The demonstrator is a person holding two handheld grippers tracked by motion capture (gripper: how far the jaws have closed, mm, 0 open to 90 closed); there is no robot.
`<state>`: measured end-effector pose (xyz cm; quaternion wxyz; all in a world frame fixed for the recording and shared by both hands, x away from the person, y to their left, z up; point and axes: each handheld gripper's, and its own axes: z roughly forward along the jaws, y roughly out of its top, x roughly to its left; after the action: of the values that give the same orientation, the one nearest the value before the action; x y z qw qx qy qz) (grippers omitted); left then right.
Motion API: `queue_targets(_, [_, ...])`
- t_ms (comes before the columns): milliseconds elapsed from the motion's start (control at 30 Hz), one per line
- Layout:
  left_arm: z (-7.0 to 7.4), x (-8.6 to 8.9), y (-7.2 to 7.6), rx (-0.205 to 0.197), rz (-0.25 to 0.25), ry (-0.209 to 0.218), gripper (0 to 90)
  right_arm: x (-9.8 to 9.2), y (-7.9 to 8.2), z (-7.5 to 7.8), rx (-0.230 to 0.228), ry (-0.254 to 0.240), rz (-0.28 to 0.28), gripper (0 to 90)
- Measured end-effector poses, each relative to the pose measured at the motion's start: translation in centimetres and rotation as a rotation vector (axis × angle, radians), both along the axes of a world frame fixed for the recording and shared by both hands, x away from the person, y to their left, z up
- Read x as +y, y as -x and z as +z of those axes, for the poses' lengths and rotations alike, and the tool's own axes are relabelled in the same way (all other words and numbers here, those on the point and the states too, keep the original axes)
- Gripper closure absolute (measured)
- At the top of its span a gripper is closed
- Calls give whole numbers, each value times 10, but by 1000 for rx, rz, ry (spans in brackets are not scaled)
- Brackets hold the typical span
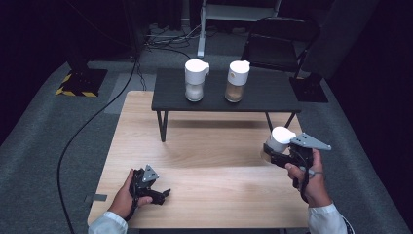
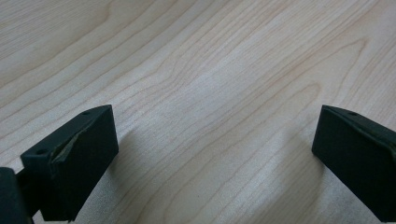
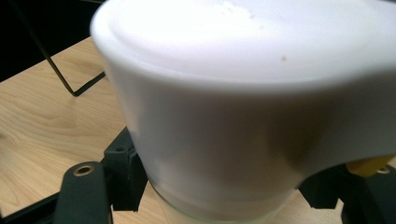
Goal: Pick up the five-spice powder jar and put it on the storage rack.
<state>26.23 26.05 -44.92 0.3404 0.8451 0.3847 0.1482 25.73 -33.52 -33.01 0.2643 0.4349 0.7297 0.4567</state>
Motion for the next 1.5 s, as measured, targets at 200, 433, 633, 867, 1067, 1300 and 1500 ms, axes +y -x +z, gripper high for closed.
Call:
queue_targets(200, [0,0,0,0,0,0,0,2,-3,9,-2,-4,-21,301])
queue_targets(433, [0,0,0,0,0,0,0,4,-7,18,-14,1,-41,301])
queue_targets(633, [0,0,0,0,0,0,0,6,-10,27,-8,10,-52,301])
queue_targets(867, [0,0,0,0,2,0,0,10,-10,35,-18,18,-70,301])
queue_targets(1067, [0,0,0,0,1,-1,0,12,-12,42,-20,16,-86,301])
queue_targets(1300, [0,0,0,-1,1,0,0,13,-16,51,-31,10,-98,301])
queue_targets(1500, [0,0,0,0,0,0,0,14,-21,60,-38,5,-103,301])
